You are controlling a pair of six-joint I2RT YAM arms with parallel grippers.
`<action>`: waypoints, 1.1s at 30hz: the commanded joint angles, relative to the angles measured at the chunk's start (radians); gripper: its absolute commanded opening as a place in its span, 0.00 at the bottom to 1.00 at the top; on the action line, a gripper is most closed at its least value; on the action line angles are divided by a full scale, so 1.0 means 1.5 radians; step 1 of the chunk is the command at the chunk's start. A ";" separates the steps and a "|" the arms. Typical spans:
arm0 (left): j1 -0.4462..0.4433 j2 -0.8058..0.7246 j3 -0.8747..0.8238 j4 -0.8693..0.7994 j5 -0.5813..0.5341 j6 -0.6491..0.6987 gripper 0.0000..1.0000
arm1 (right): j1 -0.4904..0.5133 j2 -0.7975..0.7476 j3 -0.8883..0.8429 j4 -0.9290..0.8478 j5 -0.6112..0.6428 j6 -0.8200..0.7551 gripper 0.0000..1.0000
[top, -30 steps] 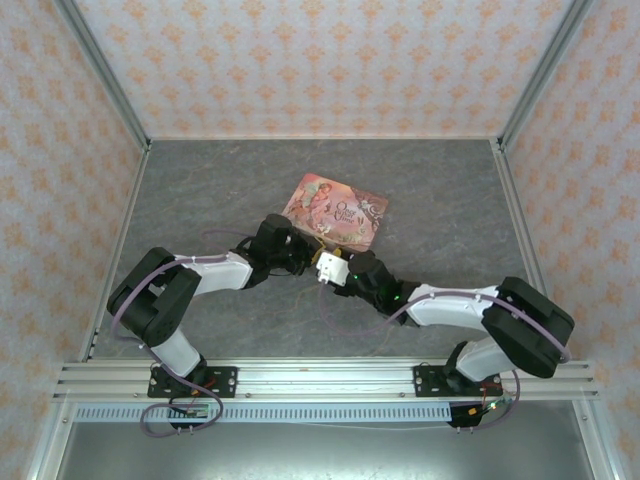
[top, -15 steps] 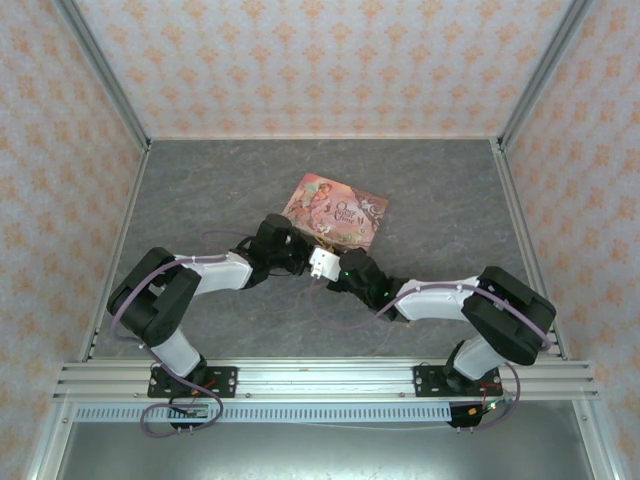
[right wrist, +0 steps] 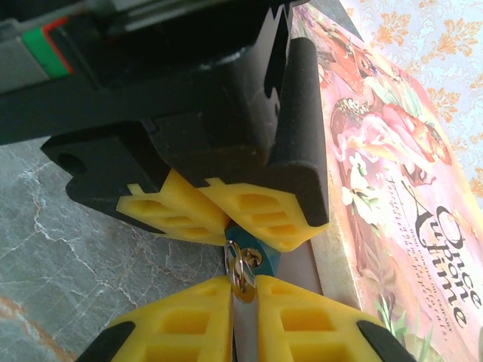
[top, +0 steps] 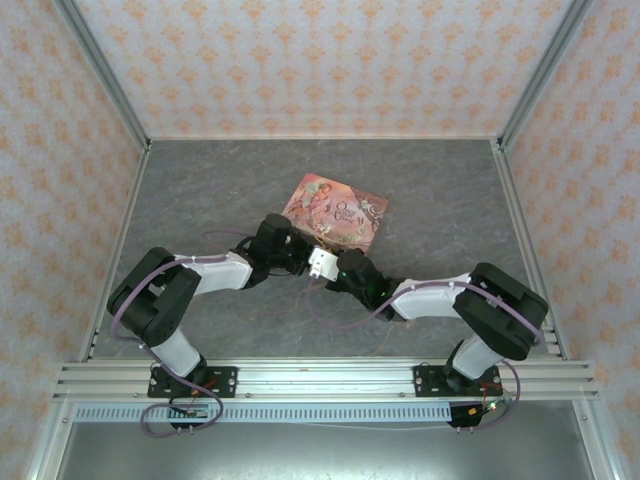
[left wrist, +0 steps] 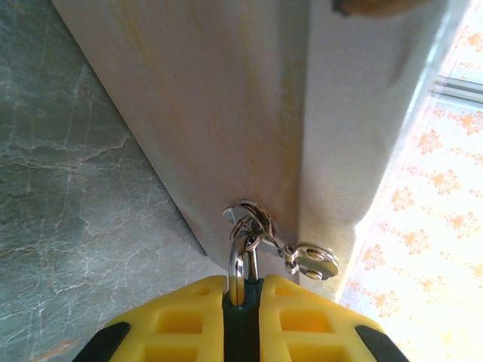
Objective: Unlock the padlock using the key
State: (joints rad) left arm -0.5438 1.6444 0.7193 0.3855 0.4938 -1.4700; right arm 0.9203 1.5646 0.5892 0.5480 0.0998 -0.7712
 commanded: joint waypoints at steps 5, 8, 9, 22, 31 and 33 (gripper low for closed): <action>-0.006 -0.023 0.014 0.041 0.015 -0.009 0.00 | 0.004 0.017 0.022 0.041 0.010 0.021 0.14; -0.006 -0.023 0.014 0.039 0.015 -0.008 0.00 | 0.003 0.022 0.025 0.049 0.007 0.024 0.13; -0.006 -0.023 0.014 0.039 0.015 -0.008 0.00 | 0.004 0.023 0.026 0.049 0.007 0.026 0.12; -0.006 -0.023 0.013 0.035 0.014 -0.007 0.00 | 0.004 0.023 0.025 0.045 0.014 0.111 0.00; -0.014 -0.028 0.011 0.030 0.006 -0.008 0.00 | 0.004 0.048 -0.004 0.117 0.019 0.294 0.00; -0.014 -0.027 0.011 0.029 0.004 -0.008 0.00 | 0.004 0.057 -0.010 0.135 0.015 0.321 0.00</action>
State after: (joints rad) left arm -0.5426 1.6444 0.7193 0.3859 0.4572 -1.4696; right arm 0.9226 1.6238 0.5884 0.6510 0.1093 -0.4179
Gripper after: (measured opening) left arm 0.124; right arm 0.041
